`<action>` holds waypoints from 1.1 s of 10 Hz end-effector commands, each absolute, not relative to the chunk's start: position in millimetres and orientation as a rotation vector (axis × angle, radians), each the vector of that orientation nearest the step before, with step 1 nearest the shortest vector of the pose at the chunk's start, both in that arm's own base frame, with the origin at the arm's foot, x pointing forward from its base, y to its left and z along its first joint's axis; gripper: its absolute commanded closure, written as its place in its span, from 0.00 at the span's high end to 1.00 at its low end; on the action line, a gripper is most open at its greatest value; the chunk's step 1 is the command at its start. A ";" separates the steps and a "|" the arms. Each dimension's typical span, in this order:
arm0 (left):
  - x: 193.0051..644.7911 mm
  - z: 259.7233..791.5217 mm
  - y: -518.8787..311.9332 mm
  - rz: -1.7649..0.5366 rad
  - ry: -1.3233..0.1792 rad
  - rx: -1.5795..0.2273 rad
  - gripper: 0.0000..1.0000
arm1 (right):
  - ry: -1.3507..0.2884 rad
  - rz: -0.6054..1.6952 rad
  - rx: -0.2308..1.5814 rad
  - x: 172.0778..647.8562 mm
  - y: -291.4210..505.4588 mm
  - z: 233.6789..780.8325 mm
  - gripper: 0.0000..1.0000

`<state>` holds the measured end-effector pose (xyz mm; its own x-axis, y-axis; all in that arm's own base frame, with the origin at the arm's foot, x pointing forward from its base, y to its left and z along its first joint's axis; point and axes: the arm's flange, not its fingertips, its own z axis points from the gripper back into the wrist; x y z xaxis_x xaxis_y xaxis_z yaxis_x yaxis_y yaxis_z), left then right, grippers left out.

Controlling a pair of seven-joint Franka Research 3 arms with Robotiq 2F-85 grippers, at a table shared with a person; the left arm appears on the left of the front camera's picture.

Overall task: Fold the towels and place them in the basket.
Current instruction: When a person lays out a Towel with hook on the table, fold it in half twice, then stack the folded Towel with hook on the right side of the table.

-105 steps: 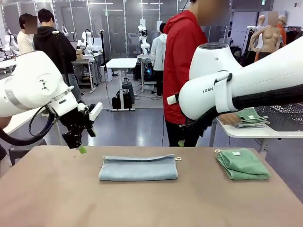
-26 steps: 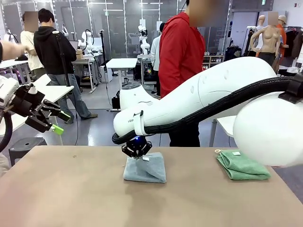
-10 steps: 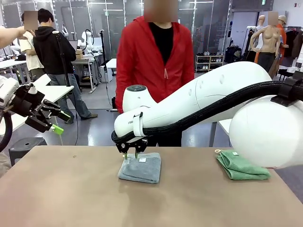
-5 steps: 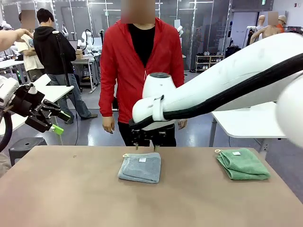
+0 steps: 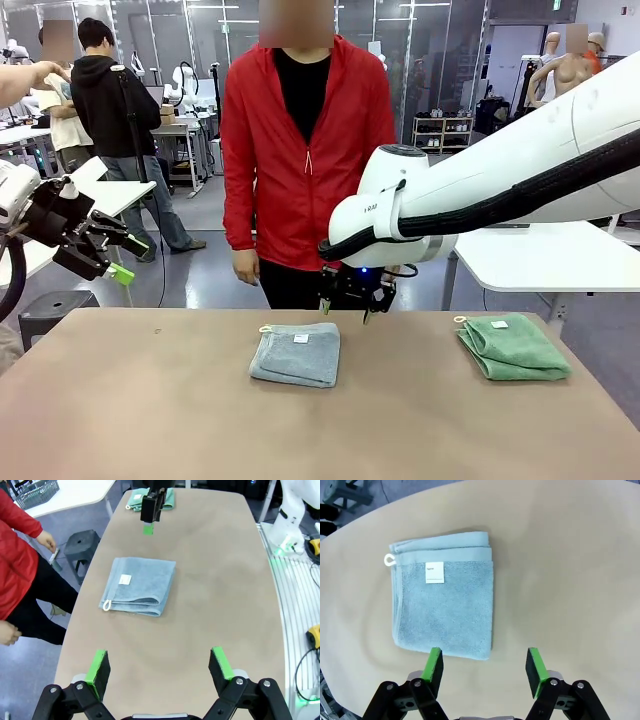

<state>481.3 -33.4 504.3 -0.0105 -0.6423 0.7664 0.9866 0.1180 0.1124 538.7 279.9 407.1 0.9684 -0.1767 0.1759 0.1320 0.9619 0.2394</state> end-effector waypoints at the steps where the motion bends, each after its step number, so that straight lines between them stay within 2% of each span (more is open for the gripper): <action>1: 478.2 504.9 -34.2 -1.391 -0.808 -0.540 1.00 | -0.196 -0.151 0.228 540.3 283.6 409.4 0.83; 11: 478.2 504.9 -34.2 -1.391 -0.808 -0.540 1.00 | -0.196 -0.151 0.228 540.3 283.6 409.4 0.83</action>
<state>481.3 -33.3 504.3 -0.0104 -0.6423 0.7664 0.9866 0.1181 0.1124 538.1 283.2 409.3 0.9696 -0.1710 0.1751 0.1262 0.9623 0.2408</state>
